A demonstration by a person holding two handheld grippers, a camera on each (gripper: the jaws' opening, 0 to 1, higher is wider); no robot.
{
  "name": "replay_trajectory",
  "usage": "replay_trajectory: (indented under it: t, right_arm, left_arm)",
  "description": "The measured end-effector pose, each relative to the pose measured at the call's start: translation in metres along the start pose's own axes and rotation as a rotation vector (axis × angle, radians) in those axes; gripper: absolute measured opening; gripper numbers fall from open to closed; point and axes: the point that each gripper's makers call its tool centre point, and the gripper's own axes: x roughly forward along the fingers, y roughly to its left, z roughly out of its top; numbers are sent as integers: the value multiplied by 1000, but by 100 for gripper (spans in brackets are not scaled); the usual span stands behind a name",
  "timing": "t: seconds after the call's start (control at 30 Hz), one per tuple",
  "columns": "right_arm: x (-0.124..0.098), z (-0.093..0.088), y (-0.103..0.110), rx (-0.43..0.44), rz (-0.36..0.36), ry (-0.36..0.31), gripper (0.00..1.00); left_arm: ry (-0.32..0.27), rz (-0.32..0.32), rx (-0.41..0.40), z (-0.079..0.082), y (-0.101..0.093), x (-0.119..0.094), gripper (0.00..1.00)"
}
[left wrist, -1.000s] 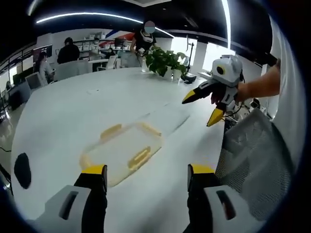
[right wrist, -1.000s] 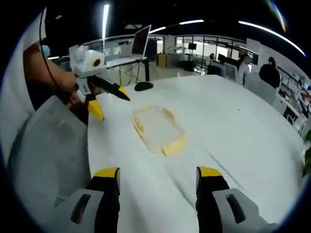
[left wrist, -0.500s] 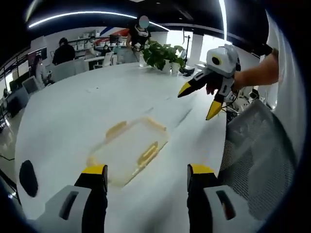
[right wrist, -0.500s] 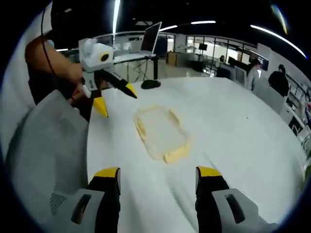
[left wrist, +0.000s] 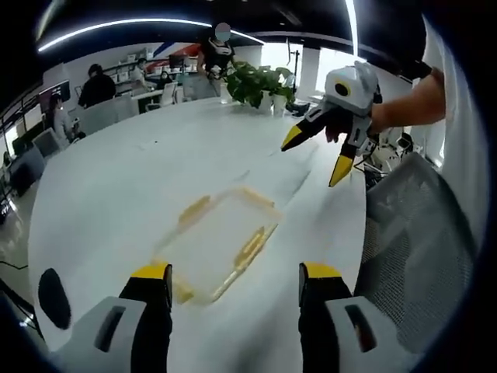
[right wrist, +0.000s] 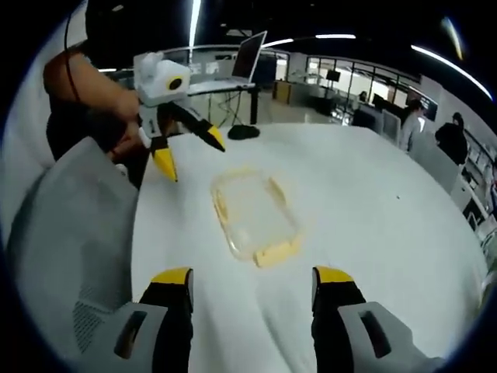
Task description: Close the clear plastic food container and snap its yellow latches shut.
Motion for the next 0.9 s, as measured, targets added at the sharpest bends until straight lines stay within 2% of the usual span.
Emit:
replay_trajectory:
  t: [0.27,0.9]
  right_arm:
    - [7,3,-4,-48,20,18,61]
    - [21,7,-15,-134,80,66,57]
  left_arm:
    - [52,2,61,-7,14,-1,65]
    - [133,-31,178,-14,36,4,60]
